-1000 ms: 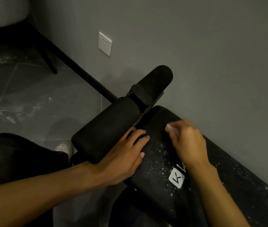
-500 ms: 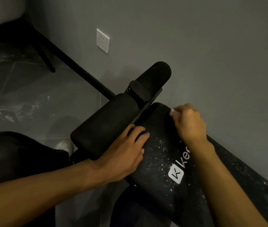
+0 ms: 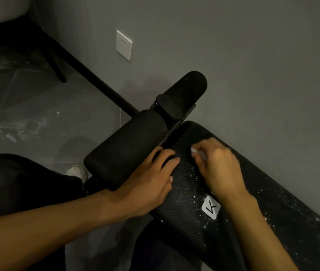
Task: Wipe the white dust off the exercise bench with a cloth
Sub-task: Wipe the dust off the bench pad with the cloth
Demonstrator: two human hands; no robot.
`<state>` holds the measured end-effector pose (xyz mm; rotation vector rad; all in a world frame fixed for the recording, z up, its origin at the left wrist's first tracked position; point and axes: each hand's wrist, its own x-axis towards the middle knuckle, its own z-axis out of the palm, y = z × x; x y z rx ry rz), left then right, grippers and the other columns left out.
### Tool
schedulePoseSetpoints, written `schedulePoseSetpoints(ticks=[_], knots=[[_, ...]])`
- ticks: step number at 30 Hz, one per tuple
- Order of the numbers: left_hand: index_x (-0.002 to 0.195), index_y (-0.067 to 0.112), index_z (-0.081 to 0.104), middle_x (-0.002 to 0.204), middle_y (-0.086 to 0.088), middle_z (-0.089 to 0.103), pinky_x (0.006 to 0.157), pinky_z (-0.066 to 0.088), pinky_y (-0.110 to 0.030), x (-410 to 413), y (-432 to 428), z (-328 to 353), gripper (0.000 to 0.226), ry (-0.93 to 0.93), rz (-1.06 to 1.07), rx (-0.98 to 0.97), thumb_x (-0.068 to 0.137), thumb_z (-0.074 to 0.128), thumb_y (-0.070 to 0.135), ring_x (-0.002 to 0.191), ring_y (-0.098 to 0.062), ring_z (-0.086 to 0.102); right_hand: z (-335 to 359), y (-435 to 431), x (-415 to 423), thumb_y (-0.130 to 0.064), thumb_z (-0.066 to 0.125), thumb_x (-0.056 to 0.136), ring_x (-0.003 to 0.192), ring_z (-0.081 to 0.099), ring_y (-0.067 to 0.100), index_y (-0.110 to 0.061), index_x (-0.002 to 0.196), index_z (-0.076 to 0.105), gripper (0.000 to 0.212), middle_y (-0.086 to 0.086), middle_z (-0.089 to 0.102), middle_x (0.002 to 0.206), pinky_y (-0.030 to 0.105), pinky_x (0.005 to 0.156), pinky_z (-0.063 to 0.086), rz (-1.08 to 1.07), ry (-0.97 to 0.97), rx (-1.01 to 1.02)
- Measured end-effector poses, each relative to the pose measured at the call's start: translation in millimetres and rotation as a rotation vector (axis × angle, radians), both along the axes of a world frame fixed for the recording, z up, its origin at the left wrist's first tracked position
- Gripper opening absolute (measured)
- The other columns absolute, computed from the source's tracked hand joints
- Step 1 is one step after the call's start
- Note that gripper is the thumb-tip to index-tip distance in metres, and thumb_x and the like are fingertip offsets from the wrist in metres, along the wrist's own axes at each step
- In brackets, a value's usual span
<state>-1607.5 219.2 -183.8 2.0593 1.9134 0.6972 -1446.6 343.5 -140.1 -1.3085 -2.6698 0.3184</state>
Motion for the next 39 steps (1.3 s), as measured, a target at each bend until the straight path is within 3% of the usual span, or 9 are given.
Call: schedulePoseSetpoints(ticks=[4,7,11,16,22,27,31,36,39], knots=[[0.139,0.01,0.056,0.145,-0.008,0.051,0.112,0.016,-0.023,-0.9,0.0,-5.7,0.05,0.009,-0.009,-0.001,0.096,0.041,0.031,0.134,-0.026,0.038,0.8,-54.3,15.5,-0.035,0.059,0.097,0.091,0.06,0.0,-0.031,0.112,0.068,0.018,-0.02,0.056,0.106,0.027,0.078,0.055,0.158,0.085,-0.16],[0.14,0.01,0.056,0.146,-0.007,0.05,0.112,0.007,-0.019,-2.3,-1.6,-3.5,0.051,-0.003,-0.006,-0.002,0.097,0.039,0.032,0.135,-0.025,0.038,0.3,-48.6,21.4,-0.041,0.058,0.096,0.092,0.061,0.0,-0.035,0.11,0.068,0.018,-0.021,0.058,0.106,0.03,0.078,0.056,0.077,0.091,-0.12],[0.143,0.009,0.054,0.148,-0.008,0.048,0.113,-0.005,-0.011,-2.9,-2.4,-0.9,0.053,-0.044,-0.027,0.016,0.099,0.036,0.032,0.138,-0.022,0.032,-0.4,-33.2,11.5,-0.031,0.066,0.094,0.094,0.063,0.009,-0.028,0.112,0.065,0.018,-0.01,0.062,0.11,0.036,0.08,0.057,-0.035,0.095,-0.022],[0.14,0.005,0.056,0.144,-0.013,0.051,0.114,-0.003,-0.006,-5.1,-1.1,-3.8,0.05,-0.103,-0.056,0.015,0.098,0.04,0.027,0.134,-0.023,0.034,-3.3,-96.5,25.8,-0.038,0.058,0.098,0.091,0.061,0.002,-0.037,0.107,0.061,0.01,-0.02,0.055,0.106,0.033,0.073,0.056,0.187,0.132,-0.217],[0.138,0.005,0.059,0.142,-0.013,0.054,0.114,-0.001,-0.006,-5.7,-1.8,-3.4,0.049,-0.08,-0.048,0.026,0.097,0.042,0.025,0.132,-0.023,0.037,-2.9,-85.7,21.5,-0.035,0.062,0.096,0.082,0.06,0.005,-0.033,0.103,0.065,0.007,-0.018,0.055,0.102,0.035,0.066,0.057,0.017,0.098,-0.002],[0.14,0.006,0.056,0.144,-0.012,0.05,0.11,0.009,-0.015,-3.8,-1.4,-5.1,0.049,-0.011,-0.019,0.027,0.097,0.041,0.025,0.133,-0.026,0.038,-8.3,-122.0,27.1,-0.039,0.056,0.097,0.086,0.064,0.006,-0.036,0.106,0.062,0.011,-0.016,0.058,0.103,0.031,0.069,0.056,0.192,0.119,-0.128],[0.141,0.008,0.054,0.146,-0.009,0.048,0.111,0.011,-0.018,-3.2,-2.4,-6.9,0.047,0.011,-0.01,0.031,0.099,0.043,0.026,0.135,-0.025,0.038,-18.5,-145.9,45.4,-0.04,0.058,0.089,0.075,0.067,0.005,-0.035,0.095,0.07,0.014,-0.017,0.063,0.097,0.022,0.056,0.053,0.146,0.171,-0.007],[0.144,0.009,0.053,0.148,-0.007,0.046,0.109,0.02,-0.023,-3.7,-2.2,-8.8,0.05,0.042,-0.007,0.014,0.1,0.038,0.03,0.137,-0.024,0.038,-24.6,-148.6,24.4,-0.034,0.06,0.096,0.076,0.066,0.011,-0.026,0.097,0.073,0.016,-0.009,0.065,0.097,0.032,0.057,0.056,0.184,0.202,0.073],[0.143,0.009,0.053,0.147,-0.007,0.046,0.109,0.022,-0.022,-3.2,-2.6,-7.8,0.05,0.048,-0.008,0.002,0.1,0.038,0.03,0.136,-0.025,0.039,-23.8,-148.5,35.7,-0.034,0.061,0.093,0.072,0.066,0.012,-0.028,0.095,0.074,0.015,-0.009,0.065,0.094,0.03,0.056,0.055,0.173,0.184,0.109]])
